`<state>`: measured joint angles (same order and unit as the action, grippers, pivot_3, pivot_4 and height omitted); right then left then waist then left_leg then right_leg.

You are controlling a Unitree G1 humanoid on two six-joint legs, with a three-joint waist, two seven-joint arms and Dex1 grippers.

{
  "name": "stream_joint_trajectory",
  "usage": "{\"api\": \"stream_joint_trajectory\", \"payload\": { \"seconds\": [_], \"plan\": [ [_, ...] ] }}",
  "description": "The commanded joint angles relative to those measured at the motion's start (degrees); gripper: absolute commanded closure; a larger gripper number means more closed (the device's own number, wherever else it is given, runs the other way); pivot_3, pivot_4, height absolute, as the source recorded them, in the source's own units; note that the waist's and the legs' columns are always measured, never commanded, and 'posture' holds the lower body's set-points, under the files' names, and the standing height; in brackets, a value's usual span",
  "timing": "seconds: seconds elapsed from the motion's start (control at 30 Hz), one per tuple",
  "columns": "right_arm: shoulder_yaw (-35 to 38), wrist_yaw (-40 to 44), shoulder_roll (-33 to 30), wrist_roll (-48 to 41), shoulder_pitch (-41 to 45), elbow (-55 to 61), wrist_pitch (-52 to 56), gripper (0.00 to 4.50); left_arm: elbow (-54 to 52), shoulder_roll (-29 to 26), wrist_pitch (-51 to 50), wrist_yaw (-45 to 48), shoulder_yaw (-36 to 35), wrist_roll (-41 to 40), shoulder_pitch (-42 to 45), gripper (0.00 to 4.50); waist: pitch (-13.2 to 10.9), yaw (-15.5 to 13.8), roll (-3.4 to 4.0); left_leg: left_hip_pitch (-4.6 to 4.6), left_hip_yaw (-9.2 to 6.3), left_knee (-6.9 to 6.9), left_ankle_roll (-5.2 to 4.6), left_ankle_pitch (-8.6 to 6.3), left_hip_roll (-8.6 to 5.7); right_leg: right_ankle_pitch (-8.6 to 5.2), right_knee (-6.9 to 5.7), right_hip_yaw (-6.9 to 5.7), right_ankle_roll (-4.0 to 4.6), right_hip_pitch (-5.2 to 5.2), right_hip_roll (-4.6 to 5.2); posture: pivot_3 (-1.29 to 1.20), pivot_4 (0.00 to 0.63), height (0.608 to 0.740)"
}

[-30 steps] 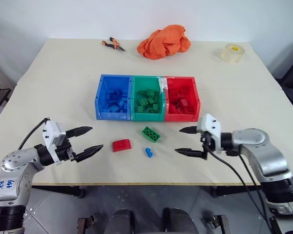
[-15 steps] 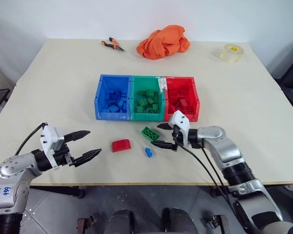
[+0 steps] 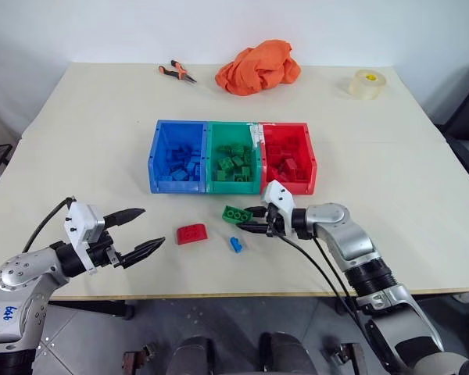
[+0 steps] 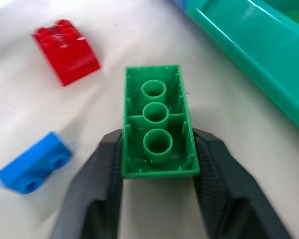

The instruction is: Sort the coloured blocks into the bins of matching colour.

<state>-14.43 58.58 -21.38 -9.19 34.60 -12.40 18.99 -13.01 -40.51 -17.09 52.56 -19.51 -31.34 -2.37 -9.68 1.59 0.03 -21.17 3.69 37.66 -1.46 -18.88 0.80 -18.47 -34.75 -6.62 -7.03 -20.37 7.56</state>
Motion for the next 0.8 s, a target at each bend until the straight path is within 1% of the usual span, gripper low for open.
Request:
{"api": "stream_joint_trajectory", "payload": {
  "seconds": [0.03,0.13,0.2,0.33,0.47,0.53,0.6,0.73,0.77,0.8],
  "plan": [
    [2.6,1.7,-2.5,-3.1,0.1,7.8,1.2,3.04,-2.3,-0.5,-0.4,0.6,-1.2,-1.8,0.0,0.0,0.0,0.0,0.01,-0.01,0.0,0.0,0.0,0.0,0.0,0.0,0.01,0.0,0.0,-0.01,0.0,0.0,0.15,0.74],
    [4.9,1.0,-3.6,-4.7,2.3,10.6,3.1,3.04,-1.9,-2.0,-0.7,2.6,-2.1,-2.3,-0.8,0.0,0.0,0.0,0.0,0.0,0.0,-0.01,0.01,0.0,0.01,0.0,0.01,0.01,0.0,-0.01,0.01,0.0,0.15,0.74],
    [6.2,-0.3,-3.5,-5.0,5.2,9.9,3.6,3.04,-1.6,-3.2,-0.5,4.6,-2.5,-2.5,-1.8,0.0,0.0,0.1,0.01,0.0,0.01,-0.01,0.01,0.0,0.01,0.0,0.02,0.01,0.0,-0.02,0.02,0.0,0.15,0.74],
    [7.1,-3.9,-0.9,-3.2,13.5,0.8,1.2,3.04,-1.6,-5.8,-0.6,10.1,-2.3,-3.5,-3.3,0.0,0.0,0.4,0.04,0.01,0.1,-0.07,0.05,0.01,0.04,-0.01,0.01,0.05,0.01,-0.12,0.0,0.0,0.15,0.74],
    [4.3,-4.1,1.3,0.6,20.0,-11.3,-2.6,3.04,-0.1,-6.6,0.6,13.9,-1.0,-3.7,-1.9,0.0,0.0,0.3,0.01,0.03,0.08,-0.13,0.07,0.02,0.03,-0.02,-0.03,0.06,0.03,-0.14,-0.01,0.0,0.15,0.74],
    [3.5,-4.3,3.4,2.3,23.9,-19.0,-5.7,2.3,1.2,-6.7,1.0,15.7,0.2,-3.4,0.0,0.0,0.0,0.2,0.0,0.01,0.03,-0.1,0.06,0.02,-0.01,-0.02,-0.09,0.05,0.03,-0.13,0.0,0.0,0.15,0.74],
    [3.9,-5.2,5.0,3.1,26.9,-24.8,-8.5,1.66,2.0,-6.4,1.5,16.9,0.9,-3.4,1.4,0.0,0.0,0.3,0.01,-0.03,0.04,-0.08,0.03,0.04,-0.06,-0.02,-0.1,0.03,0.03,-0.14,-0.05,0.0,0.15,0.74],
    [5.1,-7.6,6.9,4.9,32.4,-33.6,-14.5,0.31,4.0,-3.9,4.2,18.5,2.0,-3.7,4.3,0.0,0.0,0.5,0.06,-0.02,0.04,-0.09,0.03,0.05,-0.07,-0.02,-0.23,0.01,0.03,-0.2,-0.1,0.0,0.15,0.74],
    [5.3,-7.6,6.8,5.0,32.9,-34.4,-15.4,0.02,4.5,-3.6,4.5,18.8,2.2,-3.6,4.5,0.0,0.0,0.6,0.04,-0.02,0.04,-0.1,0.03,0.05,-0.07,-0.01,-0.23,-0.01,0.03,-0.2,-0.12,0.0,0.15,0.74],
    [5.4,-6.9,6.3,4.9,32.8,-33.9,-15.8,0.02,4.9,-3.5,4.8,19.2,2.4,-3.4,4.6,0.0,0.0,0.7,0.03,-0.01,0.02,-0.1,0.03,0.05,-0.05,-0.01,-0.25,-0.03,0.03,-0.19,-0.13,0.0,0.15,0.74]
  ]
}}
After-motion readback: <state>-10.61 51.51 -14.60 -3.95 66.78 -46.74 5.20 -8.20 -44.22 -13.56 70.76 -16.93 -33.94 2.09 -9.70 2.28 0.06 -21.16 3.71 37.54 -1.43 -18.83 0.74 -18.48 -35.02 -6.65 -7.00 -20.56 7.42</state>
